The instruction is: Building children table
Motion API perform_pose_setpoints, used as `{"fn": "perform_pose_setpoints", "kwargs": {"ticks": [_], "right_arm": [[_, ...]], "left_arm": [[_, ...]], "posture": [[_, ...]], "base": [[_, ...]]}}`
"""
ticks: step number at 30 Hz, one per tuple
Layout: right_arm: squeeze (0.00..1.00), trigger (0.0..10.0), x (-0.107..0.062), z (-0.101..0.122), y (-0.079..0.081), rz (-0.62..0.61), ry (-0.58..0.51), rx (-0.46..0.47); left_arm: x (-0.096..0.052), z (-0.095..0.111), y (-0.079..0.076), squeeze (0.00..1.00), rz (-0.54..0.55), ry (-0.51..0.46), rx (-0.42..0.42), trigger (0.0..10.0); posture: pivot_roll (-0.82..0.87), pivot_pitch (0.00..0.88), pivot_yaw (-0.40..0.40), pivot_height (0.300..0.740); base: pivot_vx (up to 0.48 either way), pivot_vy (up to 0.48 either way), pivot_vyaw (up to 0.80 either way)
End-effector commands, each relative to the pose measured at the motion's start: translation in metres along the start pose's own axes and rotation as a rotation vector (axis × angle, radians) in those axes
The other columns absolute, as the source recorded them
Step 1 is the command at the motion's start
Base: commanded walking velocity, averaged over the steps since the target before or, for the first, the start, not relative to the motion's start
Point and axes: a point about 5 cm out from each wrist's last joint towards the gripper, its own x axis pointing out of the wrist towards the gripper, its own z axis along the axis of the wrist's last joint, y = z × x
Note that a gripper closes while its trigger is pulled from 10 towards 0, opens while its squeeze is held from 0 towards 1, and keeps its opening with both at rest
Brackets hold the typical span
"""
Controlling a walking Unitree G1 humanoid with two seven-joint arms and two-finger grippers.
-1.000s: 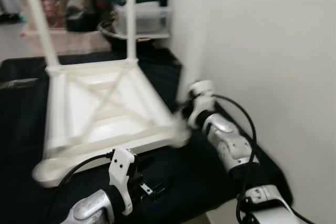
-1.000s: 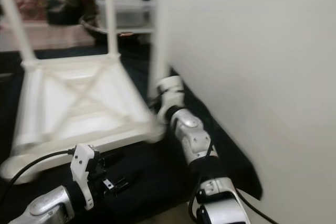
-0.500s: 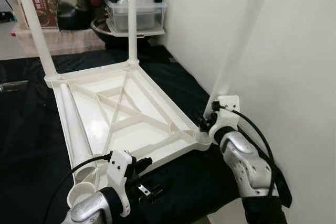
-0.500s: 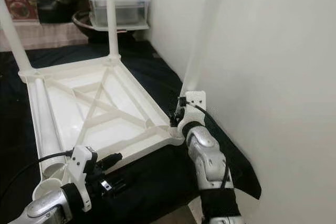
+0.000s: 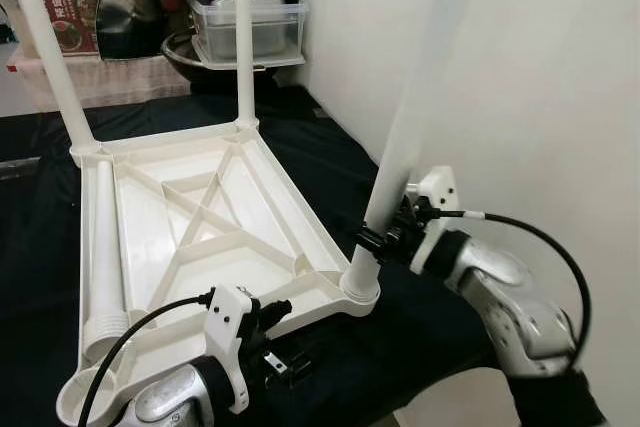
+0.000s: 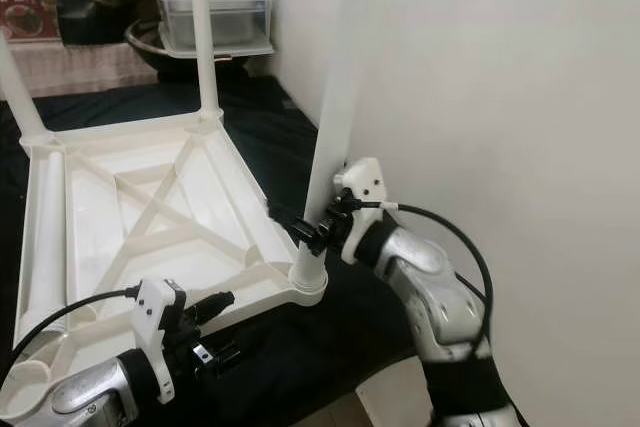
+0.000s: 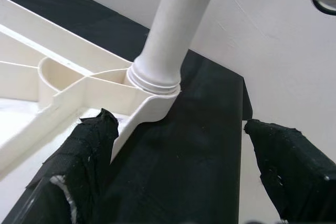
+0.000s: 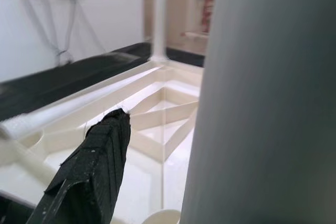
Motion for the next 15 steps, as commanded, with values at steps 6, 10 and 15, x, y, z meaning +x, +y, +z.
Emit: {"fn": "perform_pose_setpoints", "kwargs": {"ticks": [6,10,15], "right_arm": [[0.00,3.6,0.037,-0.007,0.007,0.382,0.058,-0.051],[0.00,0.0,0.029,-0.012,0.017,0.584,0.111,-0.043],[0.00,0.0,0.028,-0.035,0.009,0.414,0.216,-0.060]], "left_arm": [[0.003,-0.001,0.003,0.00,0.011,0.014,0.024,10.0],[0.001,-0.002,0.003,0.00,0.022,0.010,0.016,10.0],[0.004,-0.002,0.002,0.00,0.014,0.002,0.008,10.0]], "posture": [[0.05,0.000,-0.141,0.740],[0.06,0.000,-0.150,0.740],[0.04,0.000,-0.138,0.740]], "base": [[0.000,0.000,0.00],[0.000,0.000,0.00],[0.000,0.000,0.00]]}}
